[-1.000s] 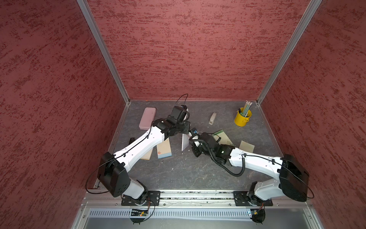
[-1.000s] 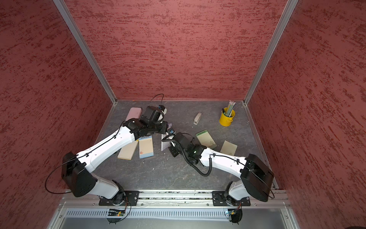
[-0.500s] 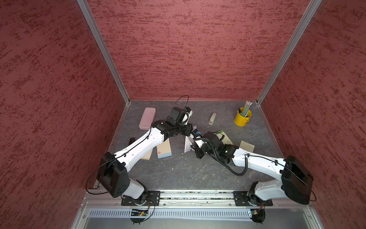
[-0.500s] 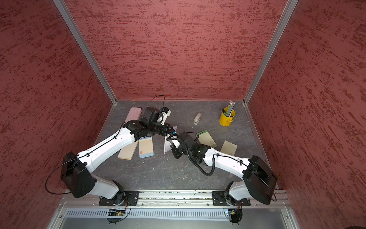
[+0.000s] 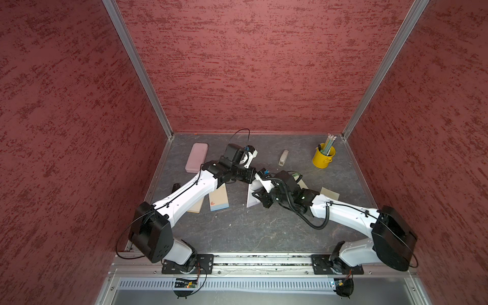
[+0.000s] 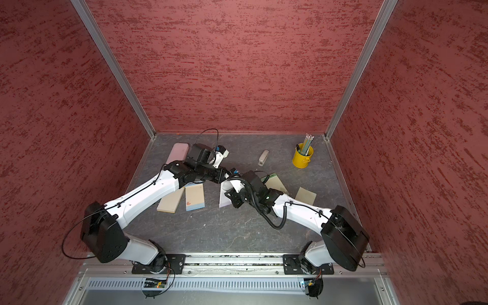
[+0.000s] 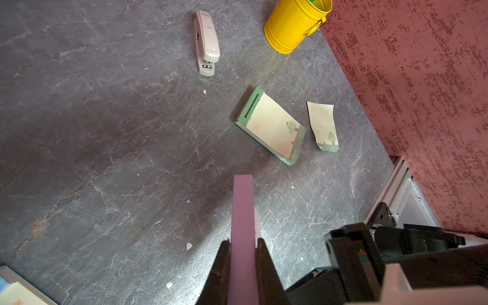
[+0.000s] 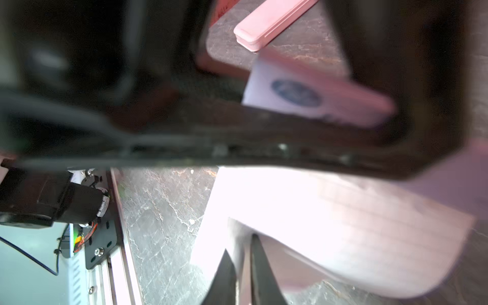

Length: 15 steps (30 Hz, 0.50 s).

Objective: Tear off pages from different memo pads
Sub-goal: Tear off the paper from the memo pad.

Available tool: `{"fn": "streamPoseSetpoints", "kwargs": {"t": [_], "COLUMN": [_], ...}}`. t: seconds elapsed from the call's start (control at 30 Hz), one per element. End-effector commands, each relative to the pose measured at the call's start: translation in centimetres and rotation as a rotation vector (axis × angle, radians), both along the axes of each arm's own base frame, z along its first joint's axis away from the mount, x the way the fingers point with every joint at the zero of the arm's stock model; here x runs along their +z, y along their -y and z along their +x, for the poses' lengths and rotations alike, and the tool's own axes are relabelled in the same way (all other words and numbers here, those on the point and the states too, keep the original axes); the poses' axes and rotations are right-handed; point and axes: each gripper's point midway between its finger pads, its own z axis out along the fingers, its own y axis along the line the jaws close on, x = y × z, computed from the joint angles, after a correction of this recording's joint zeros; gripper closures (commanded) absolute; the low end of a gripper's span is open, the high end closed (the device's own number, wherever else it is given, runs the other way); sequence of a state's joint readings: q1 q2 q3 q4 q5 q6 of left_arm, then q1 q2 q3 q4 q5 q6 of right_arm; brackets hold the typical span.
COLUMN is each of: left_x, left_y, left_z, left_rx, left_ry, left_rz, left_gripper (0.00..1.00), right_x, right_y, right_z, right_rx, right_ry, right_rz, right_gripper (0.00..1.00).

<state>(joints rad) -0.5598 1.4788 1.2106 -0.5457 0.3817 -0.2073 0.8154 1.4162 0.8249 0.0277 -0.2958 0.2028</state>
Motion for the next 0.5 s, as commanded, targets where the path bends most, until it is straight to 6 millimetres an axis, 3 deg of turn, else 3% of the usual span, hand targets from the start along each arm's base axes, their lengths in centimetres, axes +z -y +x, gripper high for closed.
{"fn": "streamPoseSetpoints", "kwargs": {"t": [0.0, 0.23, 0.47], "left_x": [0.7, -0.7, -1.3], "left_y": [-0.4, -1.7, -2.7], "left_z": [0.2, 0.6, 1.1], "left_rx": [0.021, 0.072, 0.128], "left_ry": [-0.063, -0.171, -0.241], "left_rz": [-0.106, -0.126, -0.143], "left_gripper": [1.00, 1.00, 1.00], "right_x": [1.0, 1.2, 2.0], "right_y": [0.3, 1.7, 2.4], "right_z": [-0.2, -0.6, -0.6], "right_rx": [-0.006, -0.045, -0.080], "right_ry": [0.005, 0.002, 0.023], "right_rz": [0.054, 0.053, 0.065], "right_gripper": [0.77, 0.58, 0.50]}}
